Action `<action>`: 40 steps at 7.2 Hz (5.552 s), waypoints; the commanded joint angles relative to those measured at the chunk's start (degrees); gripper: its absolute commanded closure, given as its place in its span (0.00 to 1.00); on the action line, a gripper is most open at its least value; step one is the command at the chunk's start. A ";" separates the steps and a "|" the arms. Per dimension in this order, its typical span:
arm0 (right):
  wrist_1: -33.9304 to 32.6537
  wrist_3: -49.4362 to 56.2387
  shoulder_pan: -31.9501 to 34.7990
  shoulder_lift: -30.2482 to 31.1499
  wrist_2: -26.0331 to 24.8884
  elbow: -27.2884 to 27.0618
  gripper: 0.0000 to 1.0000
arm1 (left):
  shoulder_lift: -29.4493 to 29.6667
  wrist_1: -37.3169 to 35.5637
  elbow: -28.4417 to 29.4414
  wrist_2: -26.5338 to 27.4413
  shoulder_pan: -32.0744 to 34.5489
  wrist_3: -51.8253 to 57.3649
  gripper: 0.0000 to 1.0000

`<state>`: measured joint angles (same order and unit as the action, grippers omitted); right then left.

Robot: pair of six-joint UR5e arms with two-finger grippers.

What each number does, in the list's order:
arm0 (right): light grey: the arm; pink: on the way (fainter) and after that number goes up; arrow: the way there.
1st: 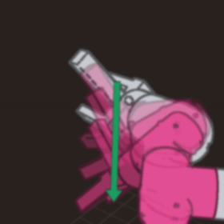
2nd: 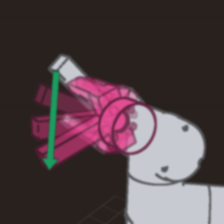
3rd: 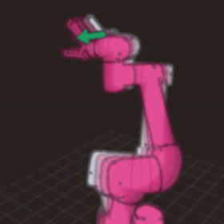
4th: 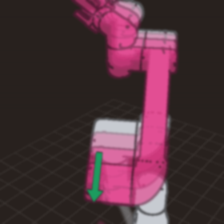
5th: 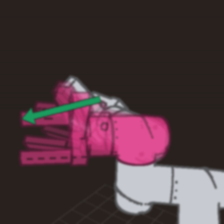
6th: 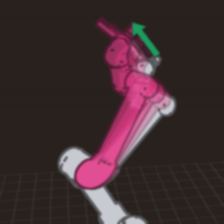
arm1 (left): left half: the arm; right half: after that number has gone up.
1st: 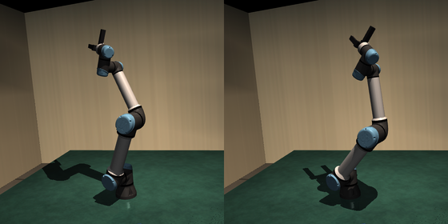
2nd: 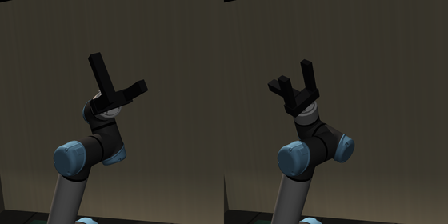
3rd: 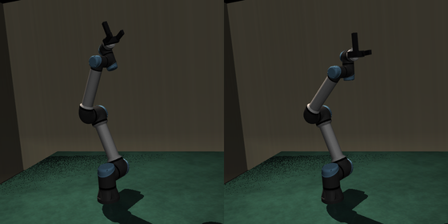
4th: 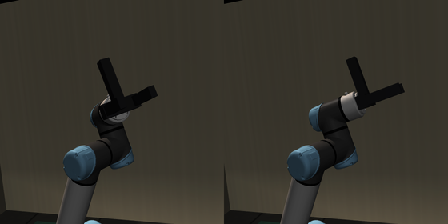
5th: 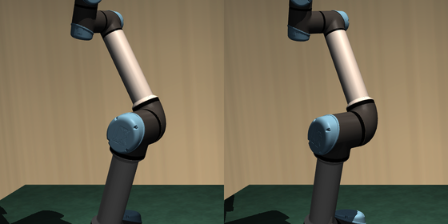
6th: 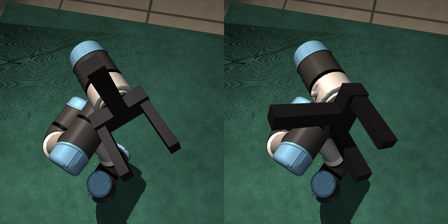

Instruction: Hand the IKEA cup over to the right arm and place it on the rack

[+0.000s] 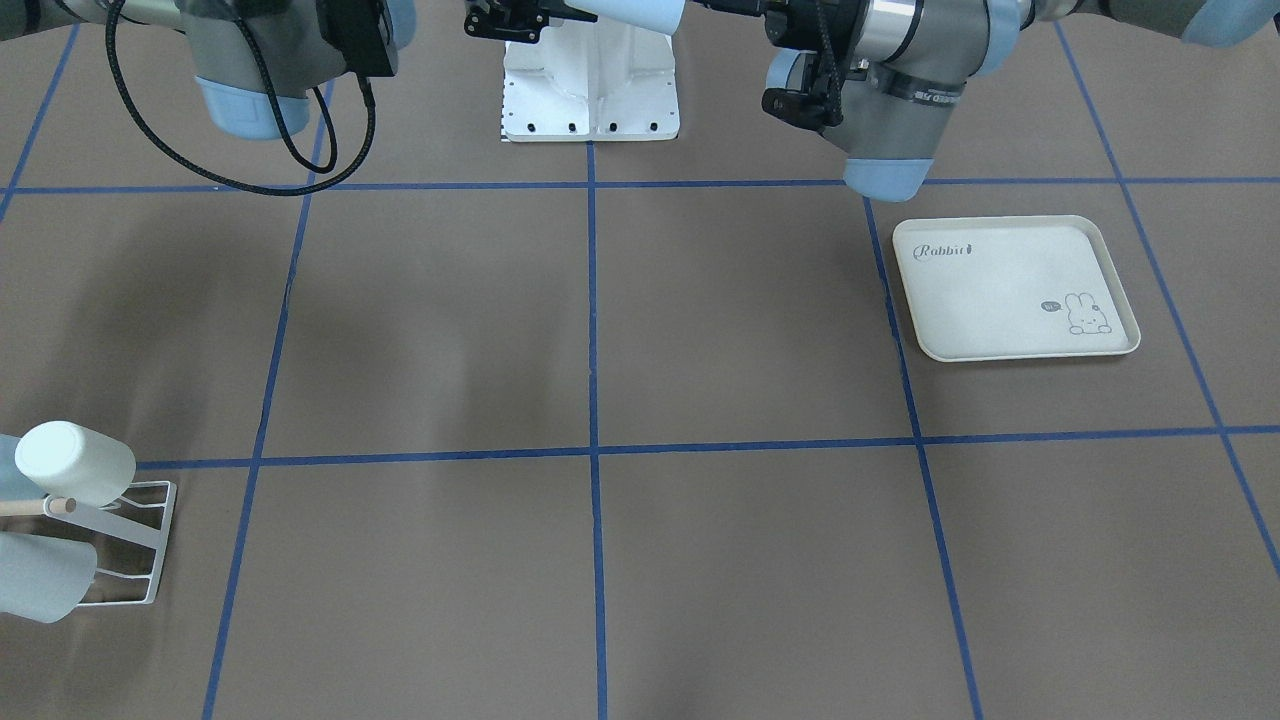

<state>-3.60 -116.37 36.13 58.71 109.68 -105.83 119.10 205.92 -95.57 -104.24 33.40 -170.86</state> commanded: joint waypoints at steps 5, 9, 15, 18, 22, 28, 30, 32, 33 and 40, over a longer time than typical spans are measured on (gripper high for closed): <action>0.09 -0.09 -0.01 0.00 -0.17 -0.26 0.70 | -0.35 -0.25 -0.40 0.00 0.00 0.09 0.00; -2.96 4.53 0.78 2.53 -7.16 1.05 0.70 | -10.51 -0.60 -0.67 -0.26 3.41 15.06 0.00; -45.02 42.75 21.64 7.91 -2.75 1.58 0.73 | -17.12 -24.40 3.80 -12.38 16.95 63.53 0.00; -52.82 65.10 37.58 7.21 12.54 14.01 0.73 | -19.51 -39.47 4.17 -13.10 25.82 80.70 0.00; -55.97 91.32 51.99 2.65 28.60 36.07 0.74 | -20.48 -69.08 0.40 -15.20 35.93 118.74 0.00; -83.06 111.71 50.10 -4.22 26.55 42.01 0.76 | -26.90 -77.77 -0.67 -15.47 40.61 143.00 0.00; -82.88 111.88 49.39 -3.78 26.55 44.20 0.76 | -27.69 -77.86 -1.36 -17.49 40.52 142.57 0.00; -82.71 111.62 48.52 -3.34 26.47 44.57 0.76 | -27.69 -77.86 -1.46 -17.49 40.52 141.95 0.00; -82.62 111.62 48.08 -2.90 26.46 44.74 0.76 | -27.69 -77.86 -1.46 -17.49 40.52 141.95 0.00; -80.95 111.80 46.40 -1.05 25.15 45.44 0.13 | -27.51 -77.77 -1.54 -17.49 40.34 140.63 0.00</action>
<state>-85.34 -4.47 82.85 57.34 135.08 -60.61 91.55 128.08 -97.06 -121.73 73.78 -29.72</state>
